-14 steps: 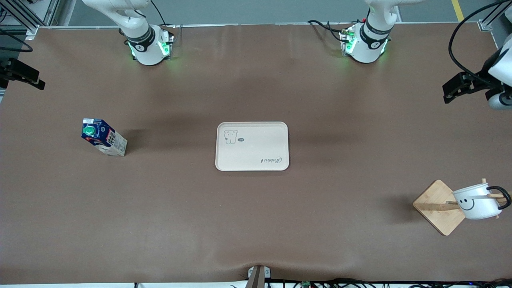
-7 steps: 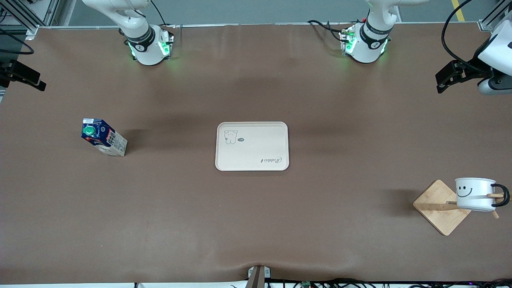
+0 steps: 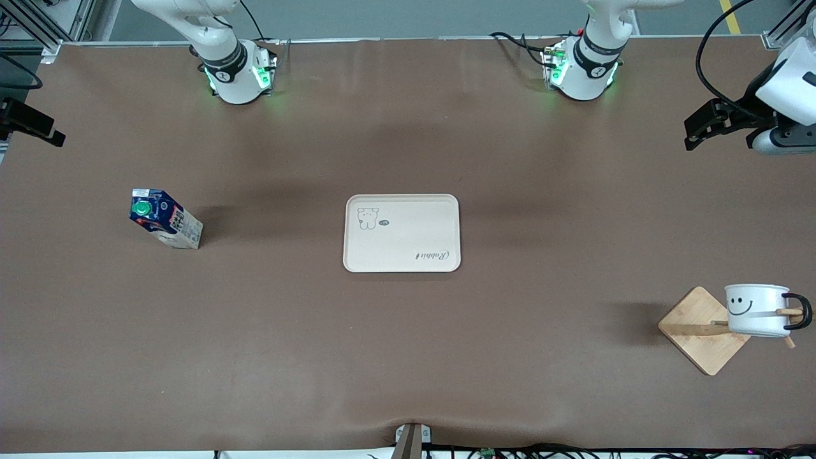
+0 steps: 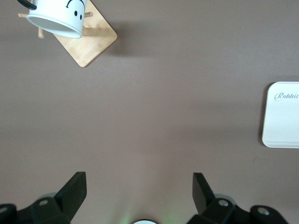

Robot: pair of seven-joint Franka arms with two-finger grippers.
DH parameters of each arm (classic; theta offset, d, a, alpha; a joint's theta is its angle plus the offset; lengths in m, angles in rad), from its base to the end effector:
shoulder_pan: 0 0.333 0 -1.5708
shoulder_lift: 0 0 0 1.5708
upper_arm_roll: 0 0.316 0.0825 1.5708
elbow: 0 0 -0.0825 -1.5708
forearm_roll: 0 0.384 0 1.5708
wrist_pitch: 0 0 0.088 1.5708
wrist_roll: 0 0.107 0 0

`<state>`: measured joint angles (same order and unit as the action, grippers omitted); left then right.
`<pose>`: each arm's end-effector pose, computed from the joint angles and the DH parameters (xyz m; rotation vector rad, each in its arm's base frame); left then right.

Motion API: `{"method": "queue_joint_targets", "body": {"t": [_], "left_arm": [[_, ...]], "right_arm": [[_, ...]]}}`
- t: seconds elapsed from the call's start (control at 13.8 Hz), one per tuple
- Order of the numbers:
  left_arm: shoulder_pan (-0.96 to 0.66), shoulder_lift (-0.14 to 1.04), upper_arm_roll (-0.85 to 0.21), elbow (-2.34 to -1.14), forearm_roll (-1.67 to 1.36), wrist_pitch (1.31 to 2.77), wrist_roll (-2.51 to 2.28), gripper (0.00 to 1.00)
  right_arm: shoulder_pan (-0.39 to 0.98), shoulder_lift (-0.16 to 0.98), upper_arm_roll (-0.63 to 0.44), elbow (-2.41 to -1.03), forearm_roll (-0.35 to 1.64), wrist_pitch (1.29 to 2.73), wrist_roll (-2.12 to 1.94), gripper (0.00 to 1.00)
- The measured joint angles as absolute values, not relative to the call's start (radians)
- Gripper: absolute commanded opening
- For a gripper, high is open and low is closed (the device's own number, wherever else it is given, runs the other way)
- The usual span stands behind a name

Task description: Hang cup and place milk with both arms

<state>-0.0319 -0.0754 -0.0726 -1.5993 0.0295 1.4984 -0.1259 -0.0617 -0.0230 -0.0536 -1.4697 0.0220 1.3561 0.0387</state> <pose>0.5208 -0.0529 0.6455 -3.1036 -0.0364 0.0334 0.5208 -0.0580 0.6657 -3.1033 0.2335 0.1397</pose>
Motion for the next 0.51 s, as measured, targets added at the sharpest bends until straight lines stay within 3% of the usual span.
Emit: {"method": "queue_joint_targets", "body": {"t": [0.51], "left_arm": [[-0.035,-0.071,-0.075,-1.598,0.053,1.509,-0.184,1.00]], "right_arm": [[-0.071,-0.023,-0.054,-1.462,0.025,1.356,0.039,1.00]]}}
